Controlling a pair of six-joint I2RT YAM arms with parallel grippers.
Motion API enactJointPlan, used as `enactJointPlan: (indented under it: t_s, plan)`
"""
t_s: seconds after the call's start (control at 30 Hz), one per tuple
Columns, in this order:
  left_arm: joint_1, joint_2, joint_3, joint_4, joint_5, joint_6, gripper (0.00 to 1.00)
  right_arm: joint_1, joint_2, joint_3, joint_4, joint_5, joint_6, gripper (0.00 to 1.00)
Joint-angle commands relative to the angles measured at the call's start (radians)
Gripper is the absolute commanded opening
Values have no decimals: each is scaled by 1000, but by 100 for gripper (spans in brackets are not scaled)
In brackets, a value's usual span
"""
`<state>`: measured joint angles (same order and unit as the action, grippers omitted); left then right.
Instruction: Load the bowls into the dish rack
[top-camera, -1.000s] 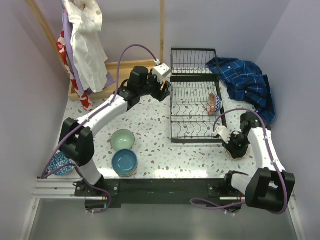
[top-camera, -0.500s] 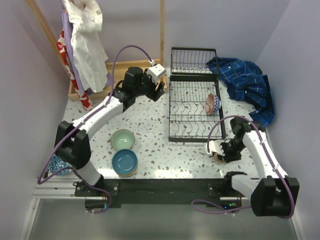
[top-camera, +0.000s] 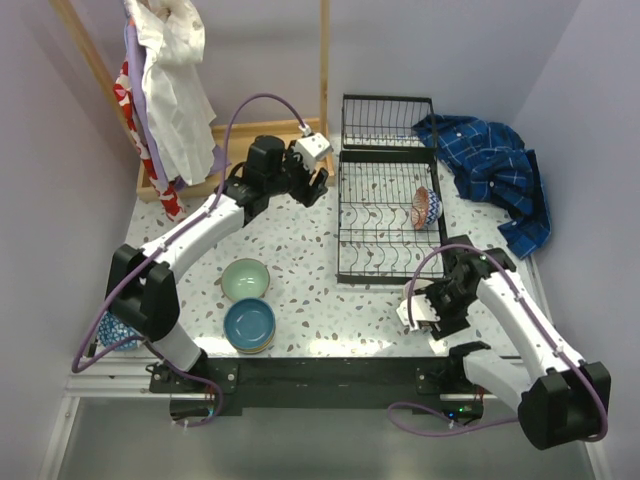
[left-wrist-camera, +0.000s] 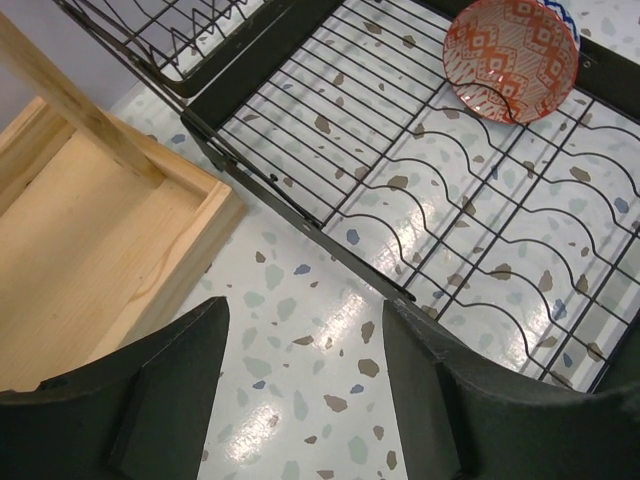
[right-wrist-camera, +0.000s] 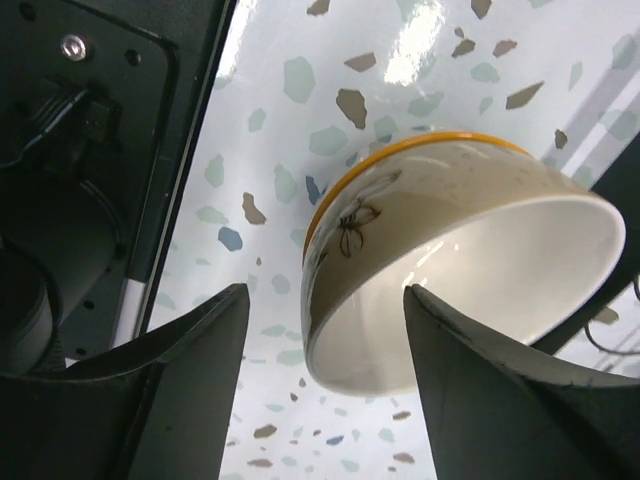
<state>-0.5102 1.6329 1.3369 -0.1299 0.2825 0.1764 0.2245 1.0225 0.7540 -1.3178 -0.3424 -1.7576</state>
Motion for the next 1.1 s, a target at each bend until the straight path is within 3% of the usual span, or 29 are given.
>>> enactJointPlan:
  t_s: [0.0, 0.13, 0.23, 0.27, 0.33, 0.43, 0.5, 0.57, 0.87, 1.0, 1.07]
  plan:
    - [12, -36, 7, -25, 87, 57, 69, 6, -71, 86, -104, 37, 24, 68]
    - [-7, -25, 57, -89, 159, 116, 69, 6, -85, 226, -181, 25, 125, 70]
    - [-69, -2, 145, -253, 254, 277, 70, 6, -62, 310, -172, 51, 262, 70]
    - [-92, 19, 172, -313, 306, 395, 70, 3, -55, 333, -164, 52, 305, 70]
    - [-160, 51, 263, -526, 354, 597, 70, -7, -39, 405, -126, 34, 469, 69]
    - [-232, 132, 373, -727, 366, 740, 70, -43, 2, 494, -29, 11, 806, 70]
    - [-264, 195, 447, -812, 383, 759, 70, -83, 24, 548, 15, -10, 1033, 70]
    - [-281, 223, 475, -820, 406, 764, 69, -146, 33, 571, 46, -27, 1230, 70]
    - [-387, 242, 415, -688, 432, 756, 69, -221, -53, 587, 311, 54, 1721, 70]
    - [-433, 263, 435, -668, 419, 718, 69, -302, -44, 591, 437, 129, 1943, 72]
    - [-465, 281, 464, -698, 379, 735, 68, -401, -18, 632, 437, 129, 2027, 73]
